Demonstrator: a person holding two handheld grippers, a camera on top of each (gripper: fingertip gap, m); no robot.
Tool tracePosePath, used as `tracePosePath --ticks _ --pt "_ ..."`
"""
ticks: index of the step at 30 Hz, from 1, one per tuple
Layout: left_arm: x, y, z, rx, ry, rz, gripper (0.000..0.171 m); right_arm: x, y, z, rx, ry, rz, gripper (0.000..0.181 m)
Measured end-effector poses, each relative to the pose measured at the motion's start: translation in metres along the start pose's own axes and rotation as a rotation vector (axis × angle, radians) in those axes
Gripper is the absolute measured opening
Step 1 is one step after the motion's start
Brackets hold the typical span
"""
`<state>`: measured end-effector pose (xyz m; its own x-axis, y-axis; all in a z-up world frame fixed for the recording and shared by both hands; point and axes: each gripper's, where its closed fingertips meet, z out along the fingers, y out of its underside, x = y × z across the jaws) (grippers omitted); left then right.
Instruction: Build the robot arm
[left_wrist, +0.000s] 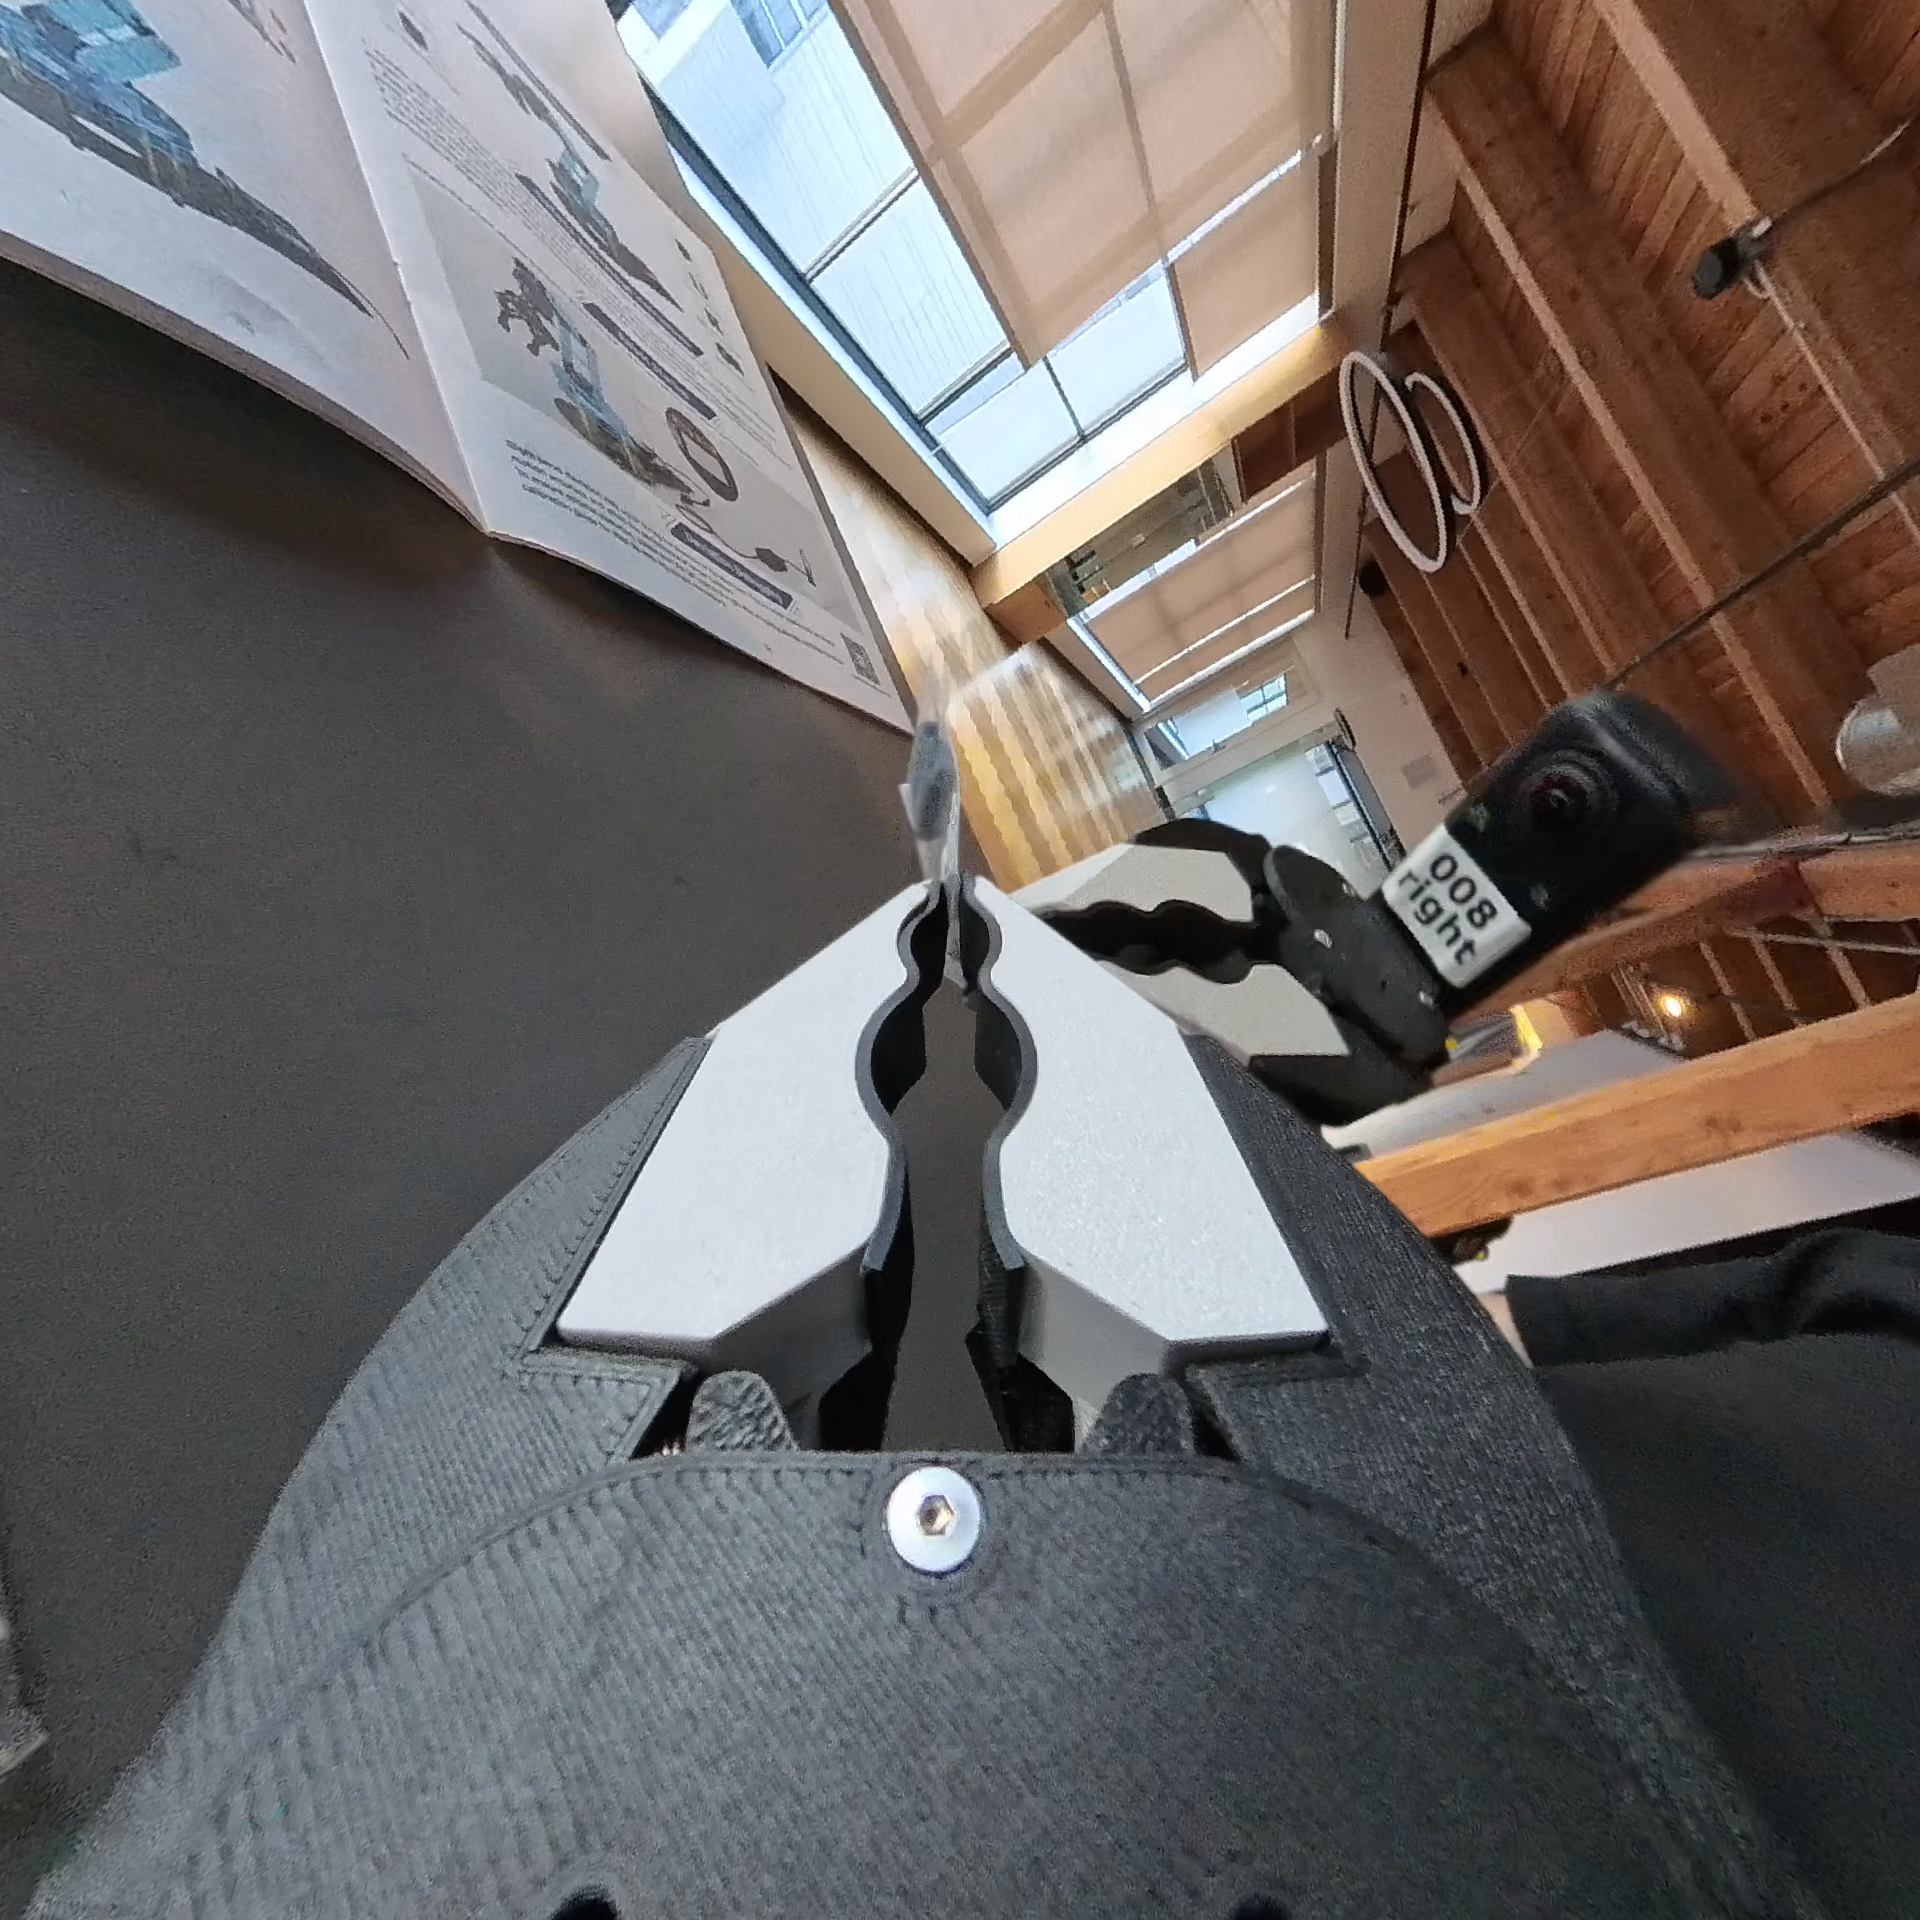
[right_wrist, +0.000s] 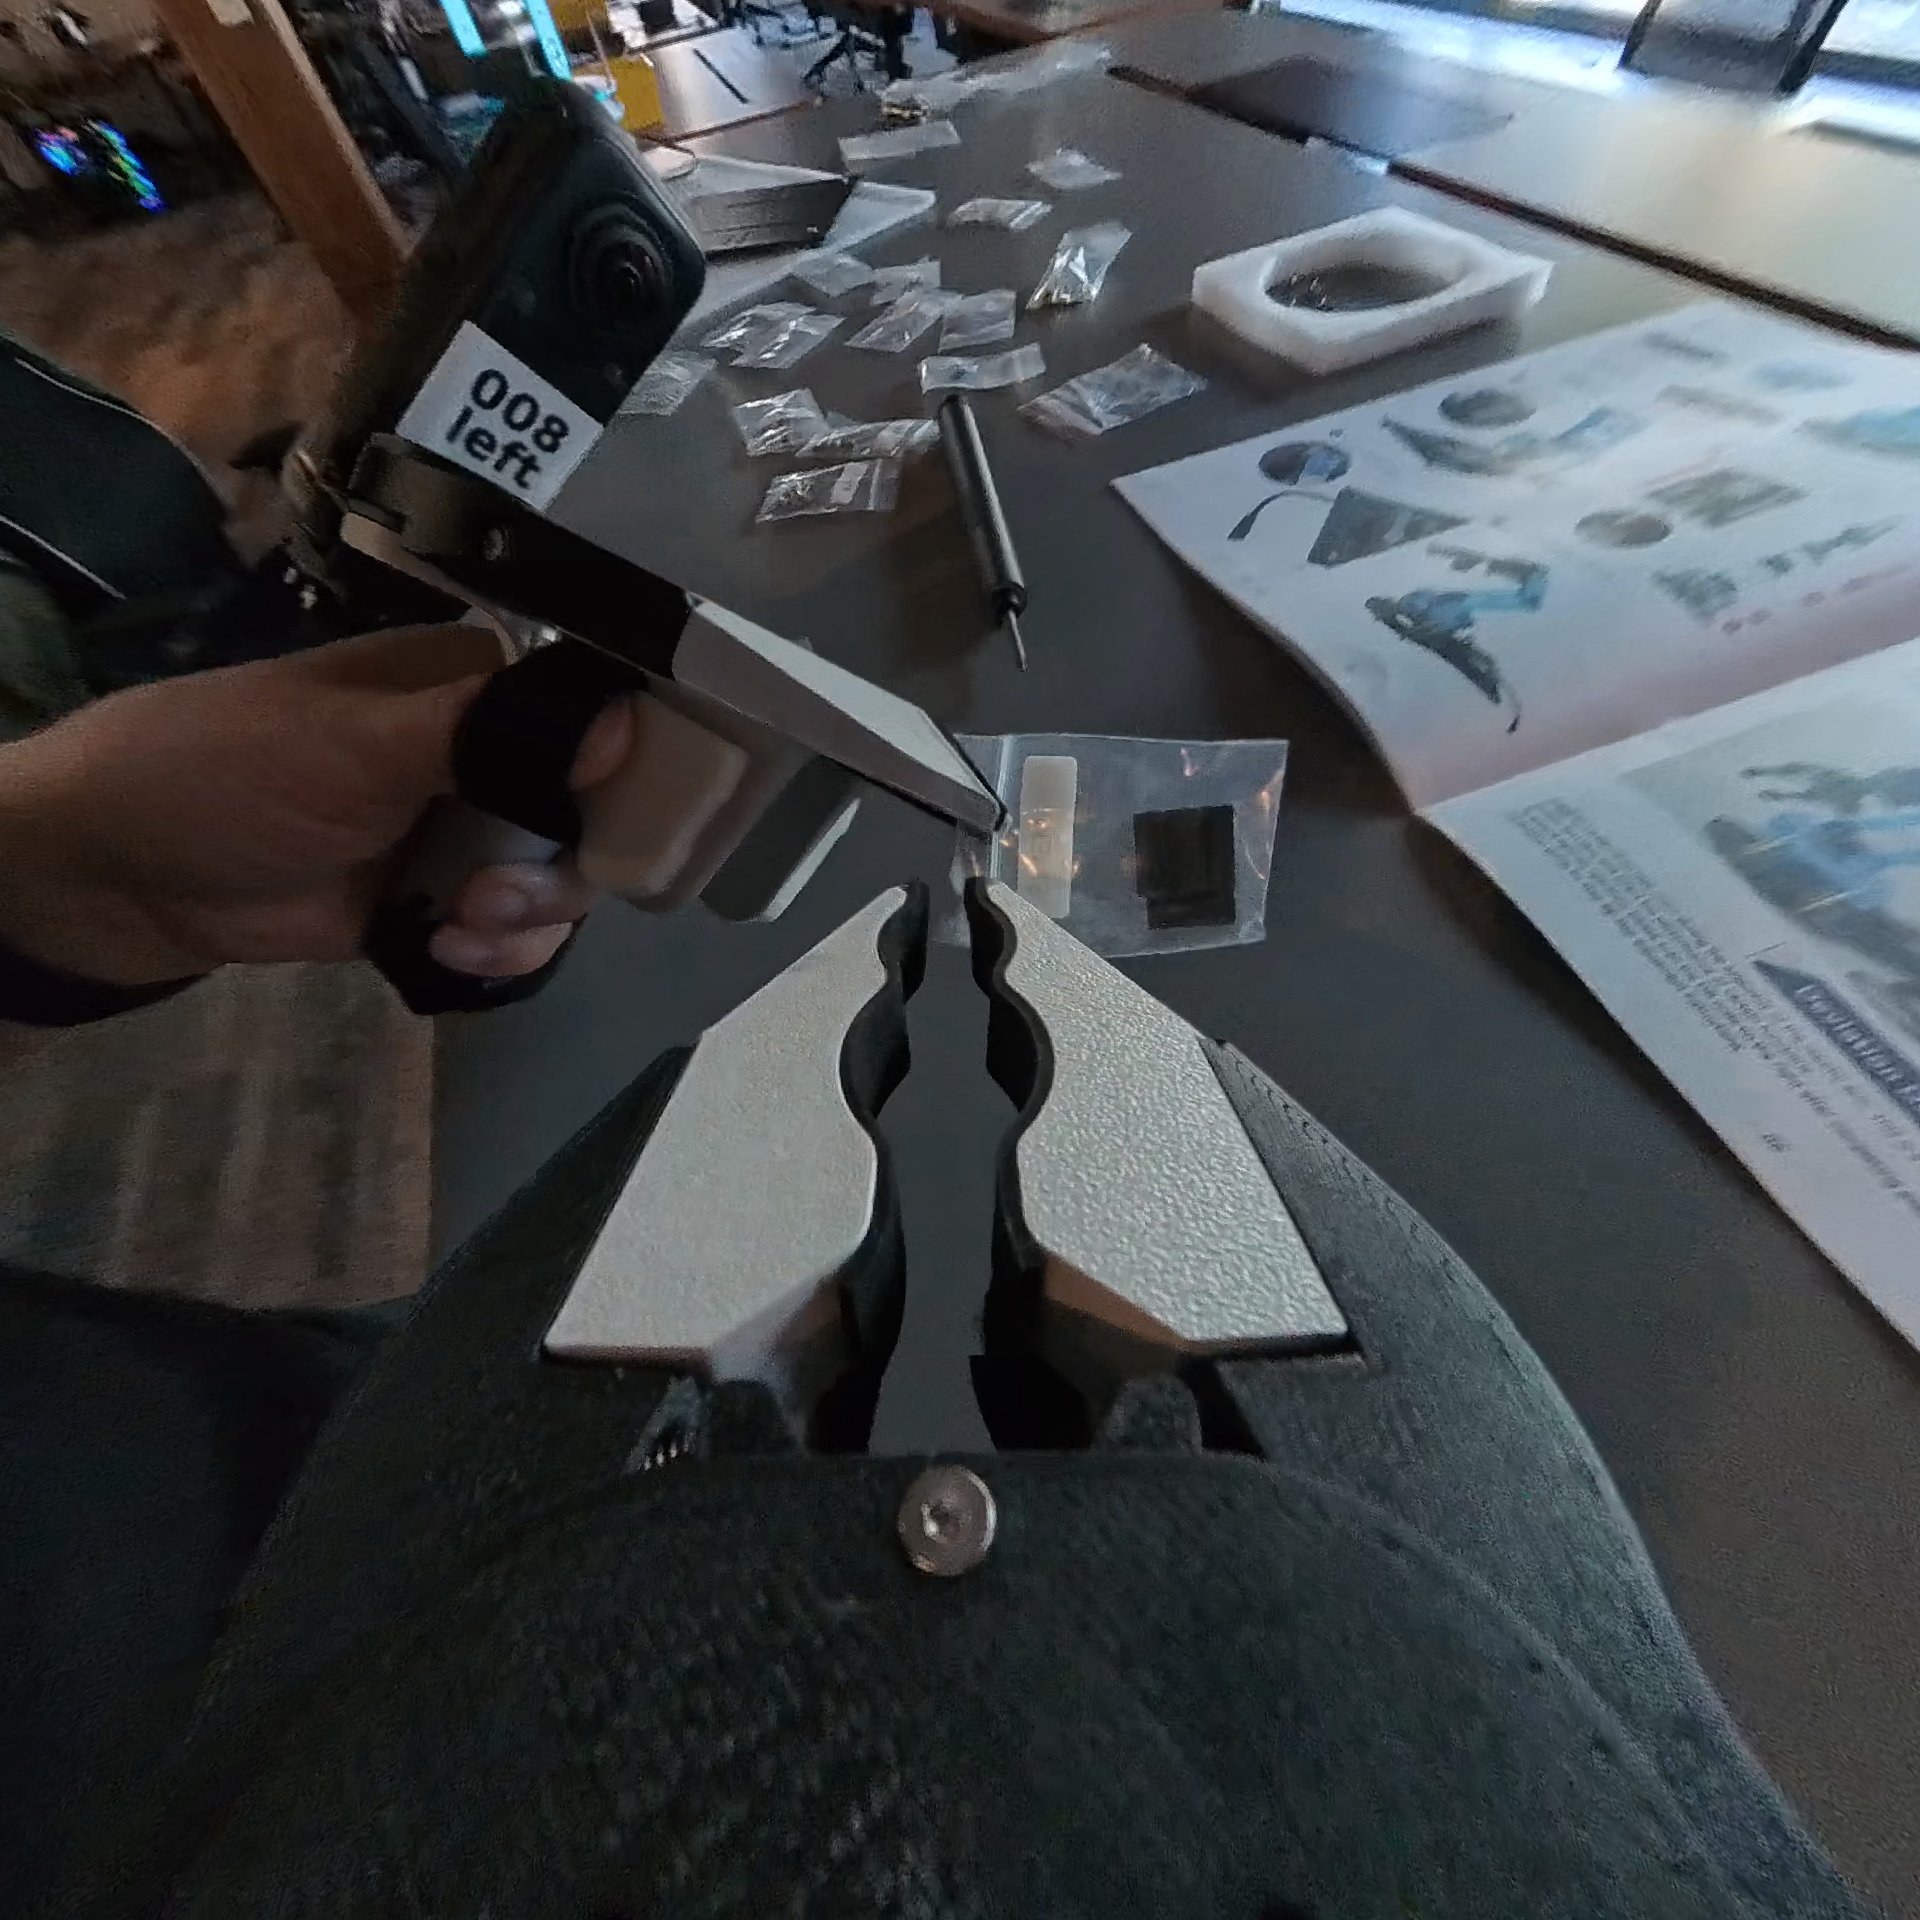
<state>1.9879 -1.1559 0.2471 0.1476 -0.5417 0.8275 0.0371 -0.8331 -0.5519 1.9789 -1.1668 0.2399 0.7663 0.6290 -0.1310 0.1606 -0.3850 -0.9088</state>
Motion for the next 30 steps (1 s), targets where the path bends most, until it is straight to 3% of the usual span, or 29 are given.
tracePosePath --ticks 6,9,22,30 --pt "0.002 0.003 0.002 -0.023 0.025 -0.021 0.000 0.013 -0.003 -0.008 0.004 -0.081 0.166 0.015" --pt "0.003 0.005 0.004 -0.033 0.022 -0.026 0.000 0.005 -0.001 -0.007 -0.026 -0.154 0.168 0.017" --pt "0.004 0.014 0.008 -0.084 -0.031 0.009 0.005 0.002 0.011 -0.002 -0.109 -0.173 0.200 0.019" --pt "0.000 0.022 0.008 -0.130 -0.038 0.051 0.008 -0.001 0.014 -0.007 -0.085 -0.292 0.347 0.017"
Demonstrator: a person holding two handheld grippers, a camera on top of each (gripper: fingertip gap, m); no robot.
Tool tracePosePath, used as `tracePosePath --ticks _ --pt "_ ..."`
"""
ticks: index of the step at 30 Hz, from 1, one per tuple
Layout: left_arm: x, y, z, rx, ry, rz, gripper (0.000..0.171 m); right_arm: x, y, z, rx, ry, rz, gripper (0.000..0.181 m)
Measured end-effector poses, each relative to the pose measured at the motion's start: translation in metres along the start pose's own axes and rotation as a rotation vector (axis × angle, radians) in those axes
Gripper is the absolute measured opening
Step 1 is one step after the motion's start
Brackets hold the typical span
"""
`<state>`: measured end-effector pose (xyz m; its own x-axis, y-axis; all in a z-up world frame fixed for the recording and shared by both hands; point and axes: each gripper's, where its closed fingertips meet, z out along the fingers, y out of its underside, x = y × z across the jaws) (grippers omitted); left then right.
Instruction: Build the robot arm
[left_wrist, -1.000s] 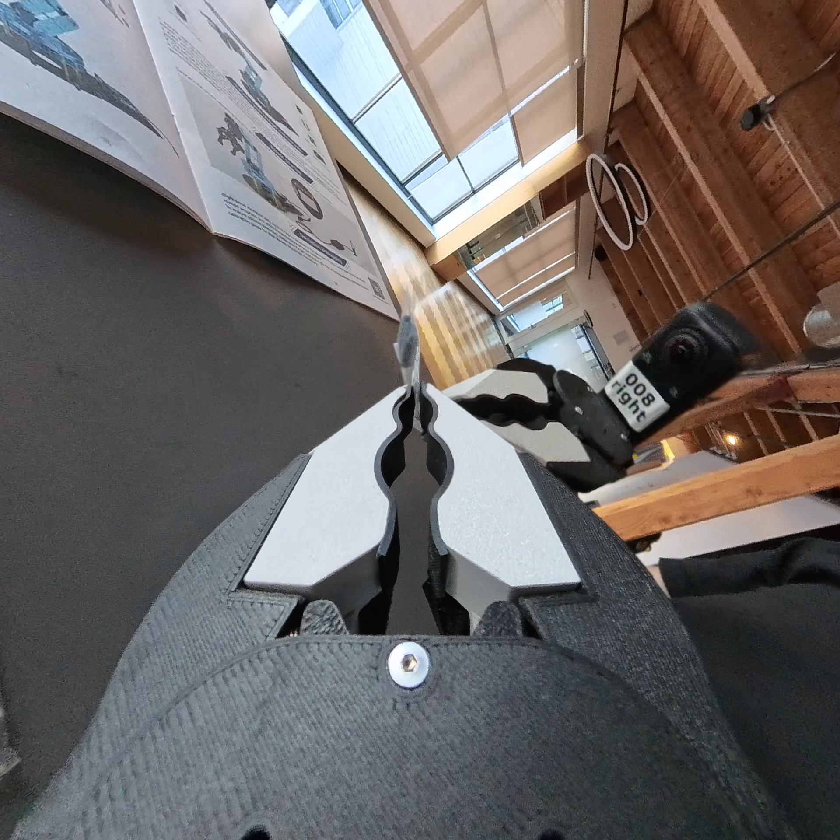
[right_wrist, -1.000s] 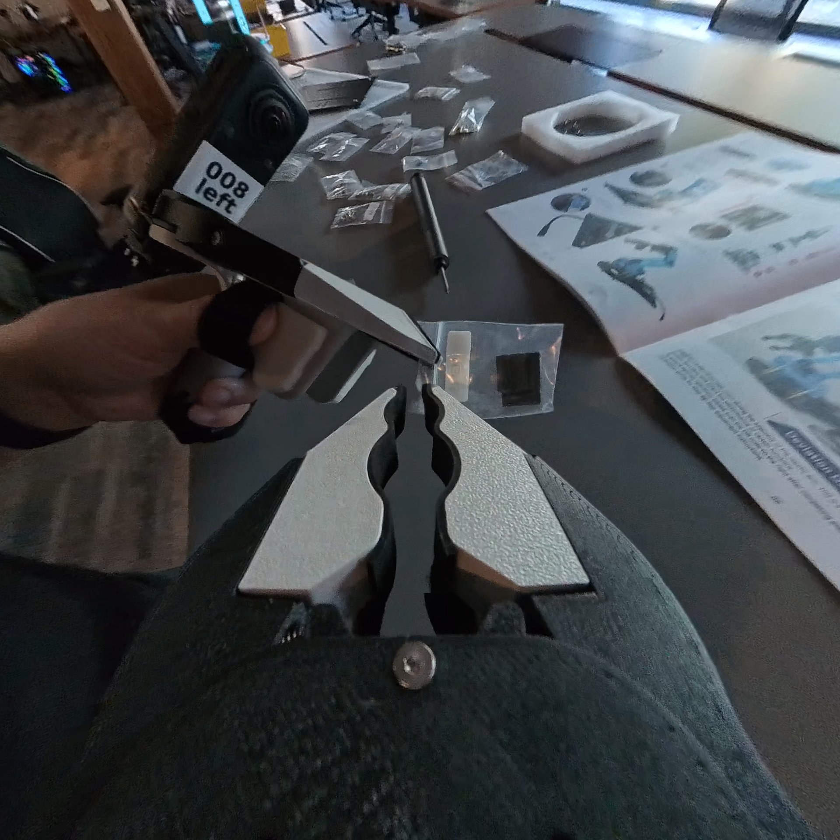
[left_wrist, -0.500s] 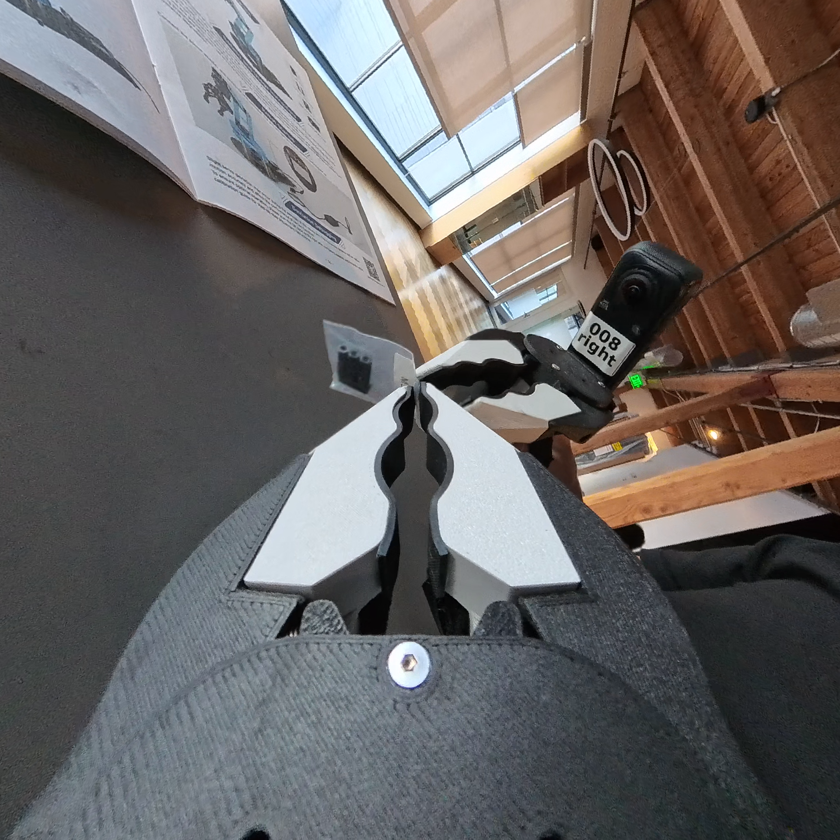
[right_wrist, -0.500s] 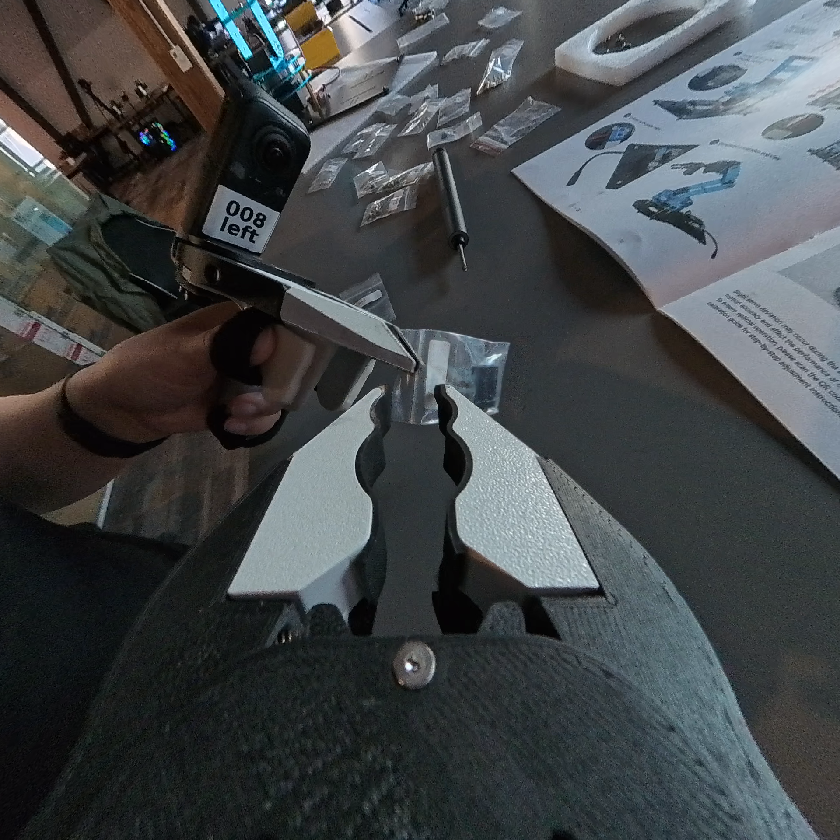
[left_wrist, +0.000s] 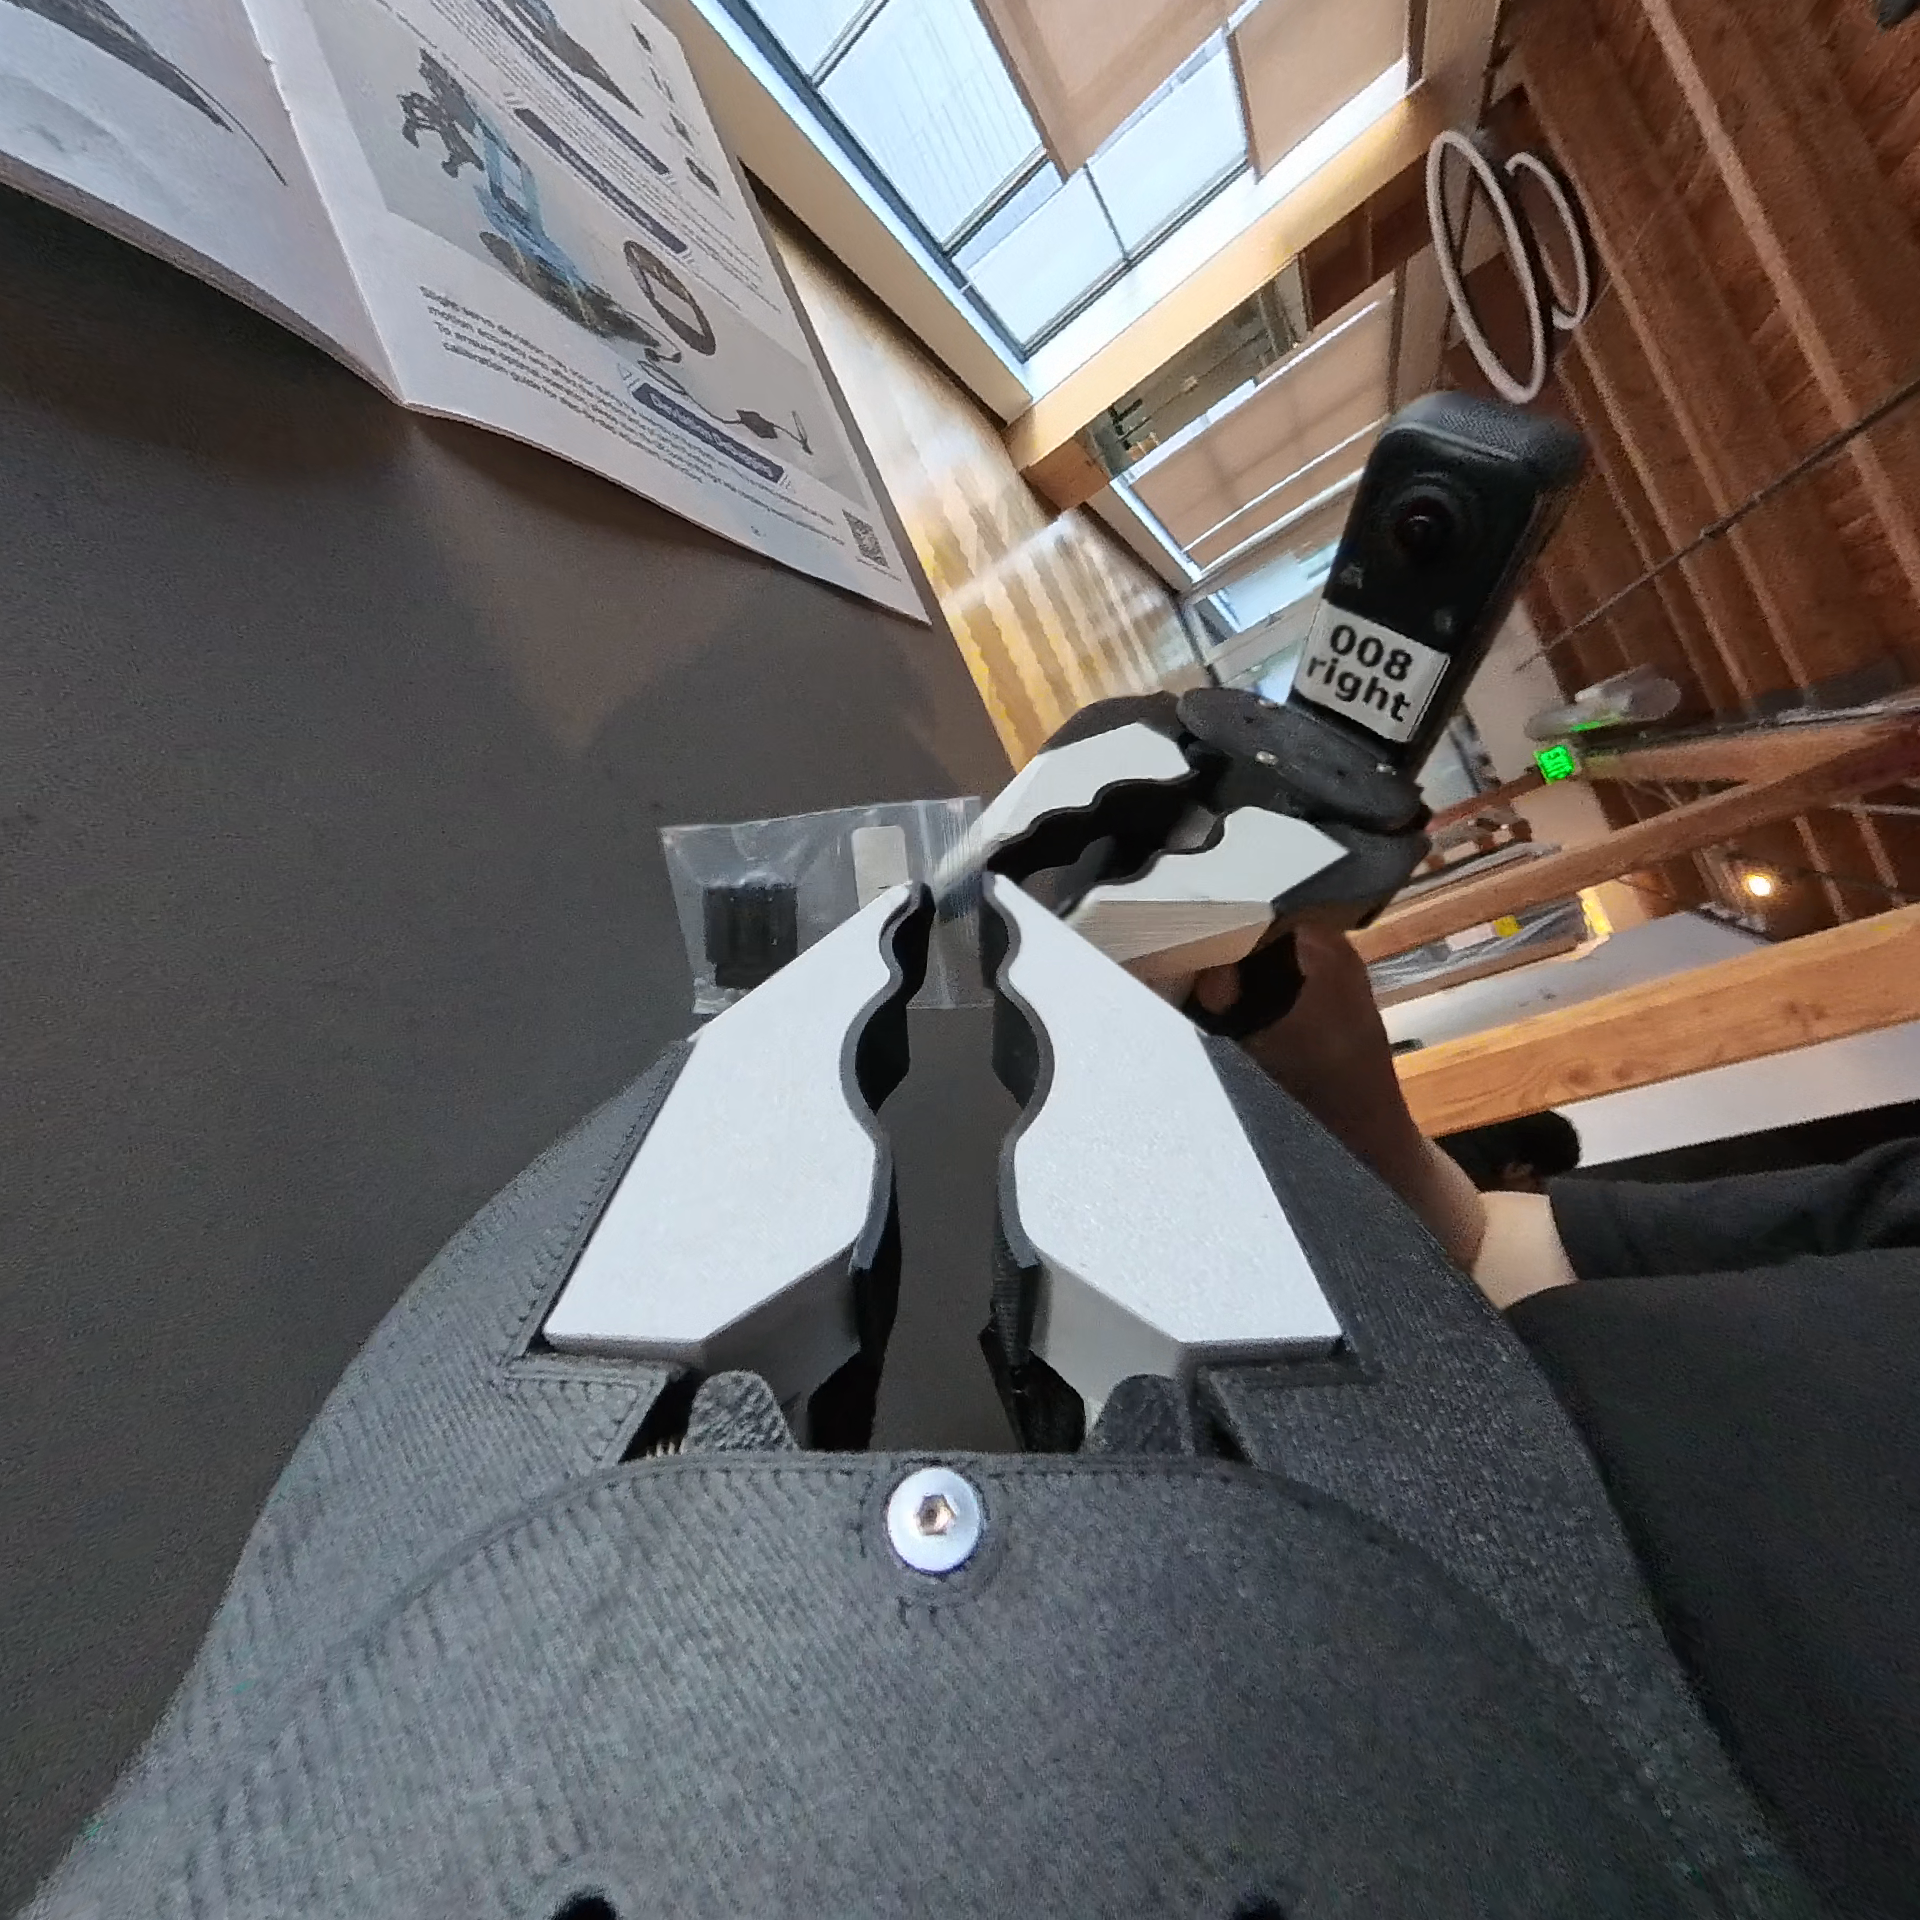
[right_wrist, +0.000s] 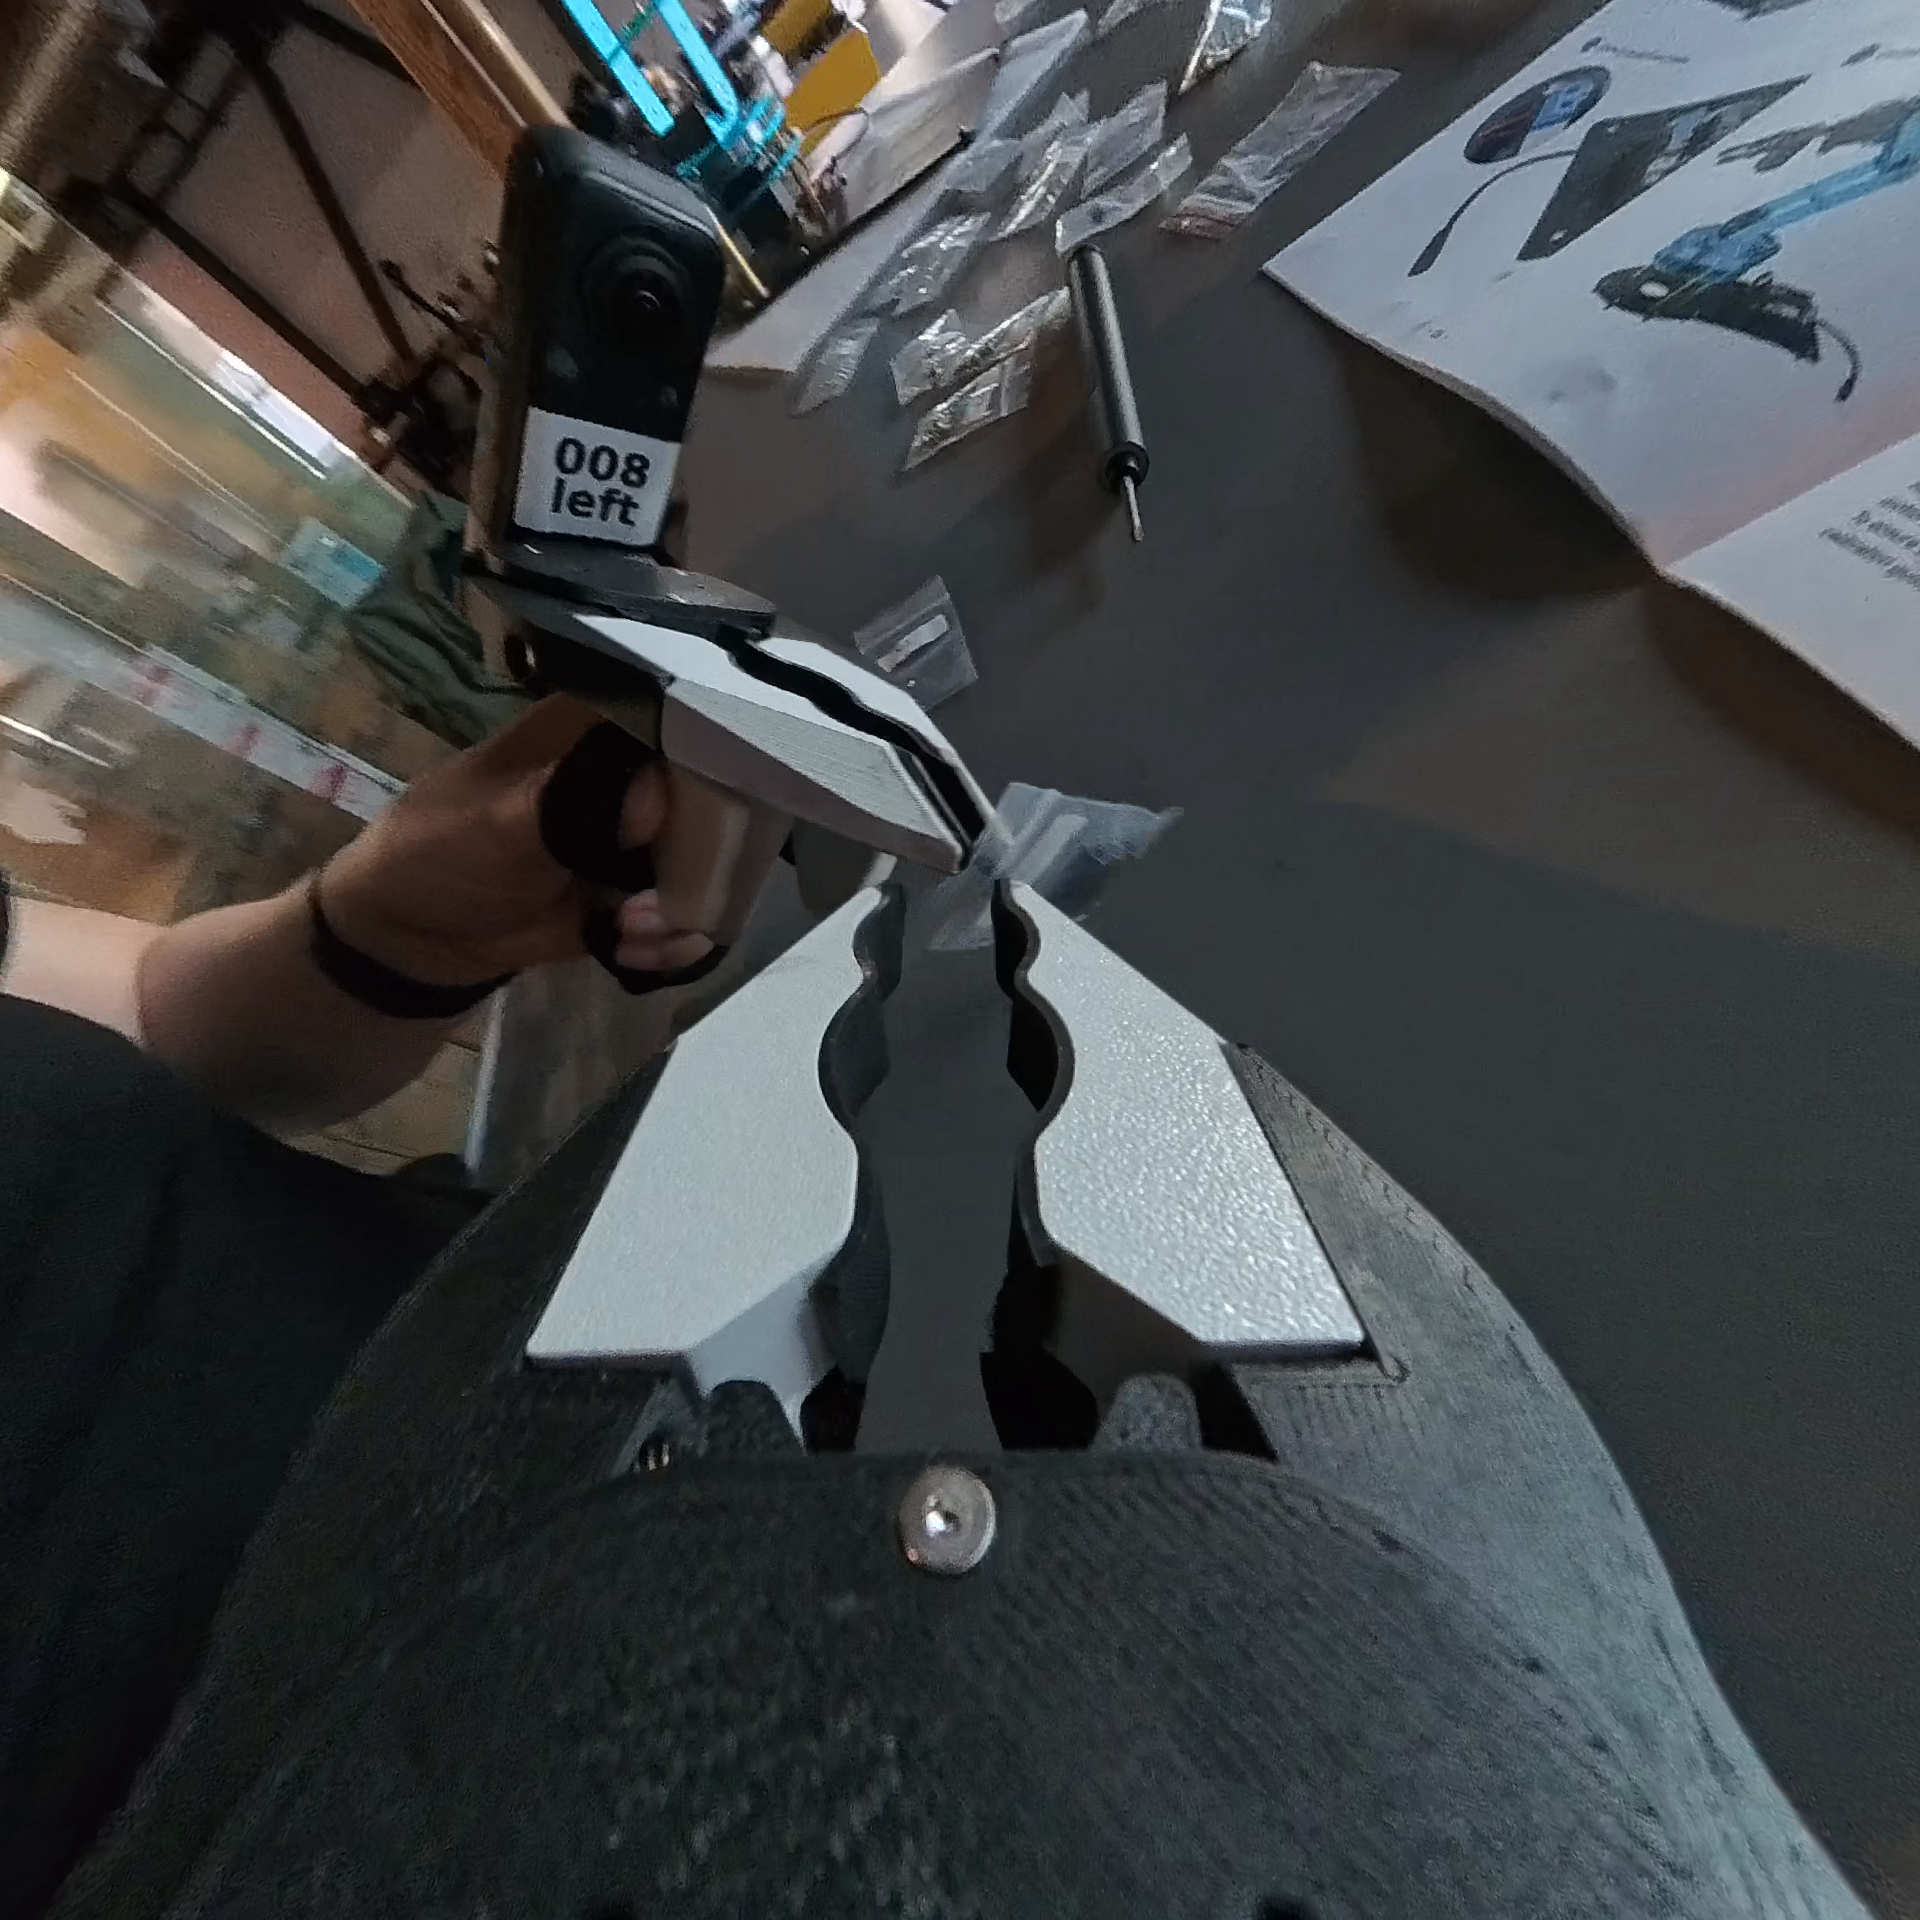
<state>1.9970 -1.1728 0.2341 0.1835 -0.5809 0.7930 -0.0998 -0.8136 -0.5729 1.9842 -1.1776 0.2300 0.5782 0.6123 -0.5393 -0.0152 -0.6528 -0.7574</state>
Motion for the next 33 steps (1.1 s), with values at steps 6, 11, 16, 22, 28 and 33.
tracePosePath --ticks 6,11,16,22,28,33 --pt "-0.007 0.004 0.001 -0.023 -0.023 0.012 0.004 0.005 0.001 -0.003 0.012 -0.018 0.050 0.014" --pt "-0.017 0.012 0.005 -0.056 -0.057 -0.013 0.000 0.020 0.007 -0.005 -0.021 0.029 0.125 0.010" --pt "-0.018 0.012 0.007 -0.083 -0.092 0.023 0.000 0.025 0.012 -0.003 -0.043 0.029 0.163 0.008" --pt "-0.025 0.009 0.003 -0.151 -0.207 0.244 0.018 0.027 0.014 0.000 -0.061 0.054 0.129 0.007" --pt "-0.029 0.016 0.002 -0.245 -0.247 0.372 0.022 0.029 0.017 0.004 -0.093 0.079 0.032 0.008" --pt "-0.038 0.023 0.004 -0.302 -0.270 0.404 0.015 0.033 0.023 0.009 -0.156 0.148 -0.098 0.009"
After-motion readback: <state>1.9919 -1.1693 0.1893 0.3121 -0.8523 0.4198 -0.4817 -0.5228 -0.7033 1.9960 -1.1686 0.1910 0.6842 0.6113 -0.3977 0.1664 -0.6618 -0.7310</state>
